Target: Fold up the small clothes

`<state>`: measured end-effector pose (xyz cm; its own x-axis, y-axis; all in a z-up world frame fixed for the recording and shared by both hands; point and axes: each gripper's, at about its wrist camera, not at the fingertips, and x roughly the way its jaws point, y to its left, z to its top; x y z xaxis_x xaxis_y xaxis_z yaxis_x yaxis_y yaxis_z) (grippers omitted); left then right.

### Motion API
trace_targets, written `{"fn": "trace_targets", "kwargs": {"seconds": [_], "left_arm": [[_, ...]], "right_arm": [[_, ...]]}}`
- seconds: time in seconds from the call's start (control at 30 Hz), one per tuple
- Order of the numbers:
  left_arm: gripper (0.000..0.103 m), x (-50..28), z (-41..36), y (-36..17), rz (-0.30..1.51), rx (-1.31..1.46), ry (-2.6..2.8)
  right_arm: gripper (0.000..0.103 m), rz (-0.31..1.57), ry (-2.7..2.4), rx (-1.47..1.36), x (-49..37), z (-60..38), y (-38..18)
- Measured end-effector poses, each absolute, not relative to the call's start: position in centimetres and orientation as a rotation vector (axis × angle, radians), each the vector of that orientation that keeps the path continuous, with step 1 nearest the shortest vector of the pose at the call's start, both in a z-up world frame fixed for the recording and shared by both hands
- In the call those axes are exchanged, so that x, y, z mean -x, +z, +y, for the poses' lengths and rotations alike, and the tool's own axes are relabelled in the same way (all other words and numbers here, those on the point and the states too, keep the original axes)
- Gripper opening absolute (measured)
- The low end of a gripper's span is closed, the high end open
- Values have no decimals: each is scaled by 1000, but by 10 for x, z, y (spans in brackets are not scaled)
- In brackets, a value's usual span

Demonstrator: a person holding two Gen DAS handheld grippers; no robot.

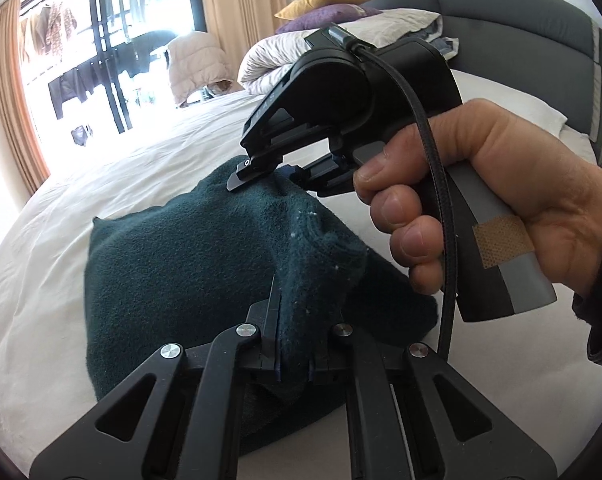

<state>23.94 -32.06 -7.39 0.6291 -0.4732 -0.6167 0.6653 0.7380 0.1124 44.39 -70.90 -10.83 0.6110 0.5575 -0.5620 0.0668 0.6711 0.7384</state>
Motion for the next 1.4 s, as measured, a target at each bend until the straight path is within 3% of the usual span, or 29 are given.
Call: {"fn": "trace_targets", "kwargs": {"seconds": [0.4,0.53,0.6,0.63,0.67,0.7,0.9,1.1,1.27,1.4], "left_arm": [[7,-245,-345,-98,667,-368,-685],[16,-244,-341,-100,715,-345,-720],[33,-241,-329,-96,742,-326,-729],[46,-237,-320,-93,748,-308,-731],[68,-234,-308,-90,753,-278,-735],[73,-229,-294,-85,750,-237,-744],[73,-209,-211,-65,722,-134,-755],[73,-255,-156,-39,696,-32,-646],[73,-316,-159,-29,721,18,-587],[72,-335,-183,-50,797,-75,-568]], "right_arm": [[13,917,241,-789,-451,-716,-132],[16,914,241,-843,-442,-723,-143],[21,899,231,-866,-434,-728,-141],[22,893,223,-870,-430,-729,-140],[23,886,212,-868,-425,-731,-137],[24,881,191,-852,-420,-732,-134],[27,817,176,-700,-385,-716,-95],[27,785,286,-680,-368,-693,-75],[27,842,378,-677,-361,-668,-96],[25,920,341,-645,-357,-657,-125]]}}
